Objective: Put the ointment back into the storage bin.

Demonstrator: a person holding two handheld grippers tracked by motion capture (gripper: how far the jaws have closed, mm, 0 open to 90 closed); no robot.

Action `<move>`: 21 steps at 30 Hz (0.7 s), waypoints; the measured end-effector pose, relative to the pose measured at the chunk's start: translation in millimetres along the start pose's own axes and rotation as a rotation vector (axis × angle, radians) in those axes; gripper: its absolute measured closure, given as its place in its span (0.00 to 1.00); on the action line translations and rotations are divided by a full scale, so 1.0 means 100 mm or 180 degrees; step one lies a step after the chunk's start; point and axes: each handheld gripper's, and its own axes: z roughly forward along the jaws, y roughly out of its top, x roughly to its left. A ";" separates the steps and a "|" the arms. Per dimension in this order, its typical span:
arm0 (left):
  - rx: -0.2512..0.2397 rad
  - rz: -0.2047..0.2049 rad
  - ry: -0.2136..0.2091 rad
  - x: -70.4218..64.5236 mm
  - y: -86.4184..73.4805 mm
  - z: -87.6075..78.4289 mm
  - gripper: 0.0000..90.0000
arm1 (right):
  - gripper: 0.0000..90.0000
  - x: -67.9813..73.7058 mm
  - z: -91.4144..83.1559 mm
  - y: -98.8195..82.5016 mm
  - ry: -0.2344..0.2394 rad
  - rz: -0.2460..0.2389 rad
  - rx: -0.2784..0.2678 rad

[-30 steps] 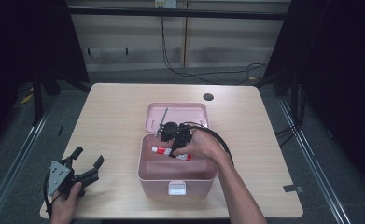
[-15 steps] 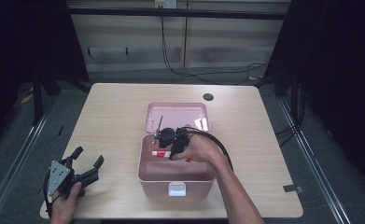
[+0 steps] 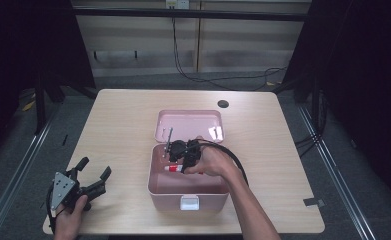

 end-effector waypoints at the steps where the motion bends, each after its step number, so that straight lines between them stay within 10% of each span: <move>1: 0.0001 0.0007 0.0000 0.00 0.00 0.00 0.18 | 0.79 0.00 0.00 0.00 0.0004 -0.0006 0.0001; 21: 0.0000 0.0000 -0.0002 0.00 0.00 0.00 0.18 | 0.79 0.01 0.14 0.00 -0.0143 0.0029 0.0222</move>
